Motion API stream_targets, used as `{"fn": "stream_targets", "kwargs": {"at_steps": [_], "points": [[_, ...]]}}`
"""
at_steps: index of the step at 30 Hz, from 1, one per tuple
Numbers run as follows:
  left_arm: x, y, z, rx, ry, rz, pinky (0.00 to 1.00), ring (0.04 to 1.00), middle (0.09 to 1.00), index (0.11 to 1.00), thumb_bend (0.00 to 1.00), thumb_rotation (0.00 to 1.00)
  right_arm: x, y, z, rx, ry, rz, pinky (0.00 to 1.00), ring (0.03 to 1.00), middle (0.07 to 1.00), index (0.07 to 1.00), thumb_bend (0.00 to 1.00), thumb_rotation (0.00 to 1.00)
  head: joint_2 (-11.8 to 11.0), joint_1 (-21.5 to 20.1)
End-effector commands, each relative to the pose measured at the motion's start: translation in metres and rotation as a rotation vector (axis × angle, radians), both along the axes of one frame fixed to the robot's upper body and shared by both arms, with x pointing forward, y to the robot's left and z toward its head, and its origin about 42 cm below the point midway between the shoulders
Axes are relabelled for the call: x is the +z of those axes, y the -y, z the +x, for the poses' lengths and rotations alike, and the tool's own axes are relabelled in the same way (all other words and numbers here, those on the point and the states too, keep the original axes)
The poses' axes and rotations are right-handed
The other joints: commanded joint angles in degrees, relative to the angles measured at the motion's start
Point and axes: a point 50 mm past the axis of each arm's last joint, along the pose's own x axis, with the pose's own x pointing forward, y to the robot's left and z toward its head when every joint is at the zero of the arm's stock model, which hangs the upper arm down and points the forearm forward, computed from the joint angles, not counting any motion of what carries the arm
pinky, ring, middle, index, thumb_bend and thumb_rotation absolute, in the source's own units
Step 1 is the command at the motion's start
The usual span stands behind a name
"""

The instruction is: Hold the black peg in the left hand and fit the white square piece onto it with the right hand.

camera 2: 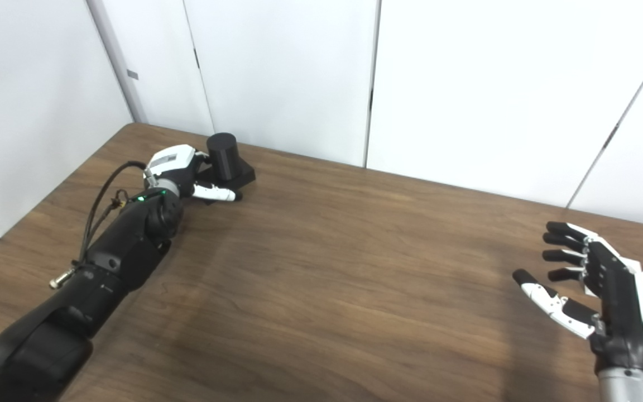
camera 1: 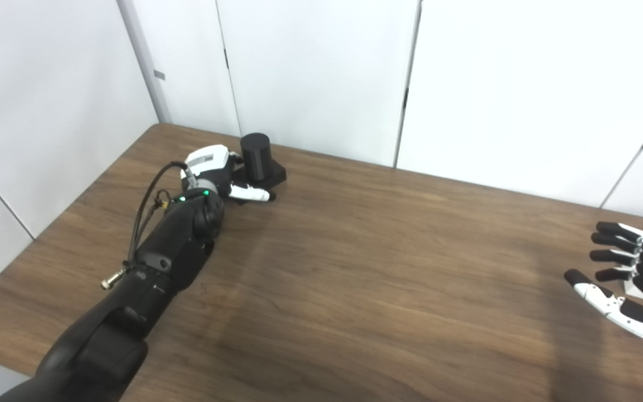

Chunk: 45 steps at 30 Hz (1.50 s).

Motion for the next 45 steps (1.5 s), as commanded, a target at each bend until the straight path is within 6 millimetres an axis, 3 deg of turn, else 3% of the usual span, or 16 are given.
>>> {"fn": "stream_targets", "kwargs": {"at_steps": [1,6,21,24,34,42,43,45], "points": [[0.034,-0.002,0.018,0.003,0.097,0.035,0.89,0.996,0.975,0.862,0.95,0.56,0.019,0.000,0.003,0.009,0.096,-0.003,0.51,0.641,0.710,0.714,0.44,0.00,0.02,0.03],[0.021,-0.009,0.019,0.030,0.050,0.075,0.86,0.987,0.964,0.848,0.90,0.48,0.020,0.001,0.002,0.006,0.093,0.005,0.51,0.642,0.713,0.714,0.44,0.00,0.25,-0.09],[0.007,-0.026,0.015,0.059,0.025,0.145,0.87,0.972,0.937,0.785,0.86,0.46,0.020,0.003,0.002,0.006,0.085,0.010,0.53,0.649,0.723,0.721,0.45,0.00,0.60,0.30],[0.006,-0.026,0.013,0.052,0.020,0.146,0.86,0.969,0.928,0.739,0.85,0.44,0.020,0.003,0.001,0.004,0.084,0.008,0.53,0.648,0.722,0.718,0.45,0.00,0.60,0.30],[0.002,-0.014,0.004,-0.032,-0.061,0.075,0.80,0.908,0.812,0.604,0.75,0.27,0.020,0.006,0.002,0.004,0.095,0.009,0.51,0.638,0.722,0.722,0.43,0.00,0.88,0.44],[-0.009,-0.005,-0.004,-0.100,-0.088,0.058,0.82,0.910,0.863,0.578,0.77,0.15,0.020,0.007,0.002,0.012,0.100,0.016,0.52,0.642,0.724,0.723,0.43,0.00,1.02,0.66],[-0.010,-0.004,-0.005,-0.109,-0.087,0.054,0.83,0.913,0.867,0.536,0.65,0.11,0.020,0.007,0.003,0.013,0.102,0.014,0.52,0.640,0.723,0.721,0.43,0.00,1.02,0.66],[-0.012,-0.001,-0.006,-0.124,-0.082,0.033,0.85,0.922,0.875,0.496,0.55,0.07,0.019,0.007,0.003,0.014,0.103,0.012,0.51,0.636,0.721,0.718,0.43,0.00,1.02,0.66]]}}
